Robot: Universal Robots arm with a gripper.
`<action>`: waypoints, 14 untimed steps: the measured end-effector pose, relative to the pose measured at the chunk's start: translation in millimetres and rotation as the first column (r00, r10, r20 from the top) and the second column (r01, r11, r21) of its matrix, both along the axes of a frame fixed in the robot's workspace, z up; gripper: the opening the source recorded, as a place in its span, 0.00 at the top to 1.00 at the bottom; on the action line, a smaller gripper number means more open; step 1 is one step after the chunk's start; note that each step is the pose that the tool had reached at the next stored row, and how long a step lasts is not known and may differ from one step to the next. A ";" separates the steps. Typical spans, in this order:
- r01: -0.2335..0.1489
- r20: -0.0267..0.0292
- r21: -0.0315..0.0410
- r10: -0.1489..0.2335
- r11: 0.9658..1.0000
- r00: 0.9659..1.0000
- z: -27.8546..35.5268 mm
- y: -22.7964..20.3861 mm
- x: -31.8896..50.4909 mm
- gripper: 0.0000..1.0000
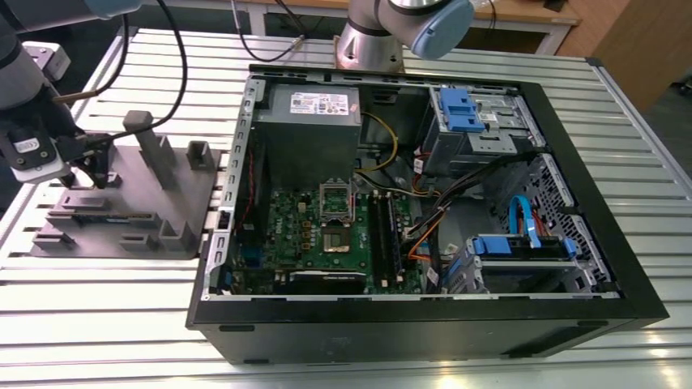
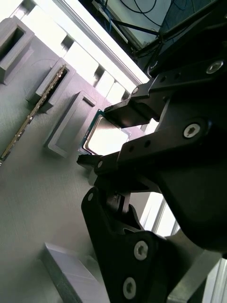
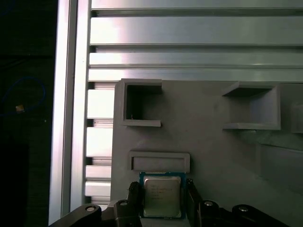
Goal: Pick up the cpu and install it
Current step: 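Pick up the cpu and move it towards the insertion slot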
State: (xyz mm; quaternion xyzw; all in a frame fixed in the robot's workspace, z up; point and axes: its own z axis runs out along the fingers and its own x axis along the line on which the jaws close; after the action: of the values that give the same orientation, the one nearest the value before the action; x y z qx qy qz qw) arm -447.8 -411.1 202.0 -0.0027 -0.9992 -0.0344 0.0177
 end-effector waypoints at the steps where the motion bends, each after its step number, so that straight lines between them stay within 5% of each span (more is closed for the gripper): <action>1: 0.000 0.000 0.000 0.000 1.000 1.000 0.2 0.0 0.0 0.53; 14: 0.000 0.000 0.000 0.000 1.000 1.000 4.8 0.0 0.0 0.53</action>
State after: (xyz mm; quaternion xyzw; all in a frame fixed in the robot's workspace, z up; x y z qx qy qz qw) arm -447.9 -411.1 206.8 -0.0027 -0.9992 -0.0344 0.0177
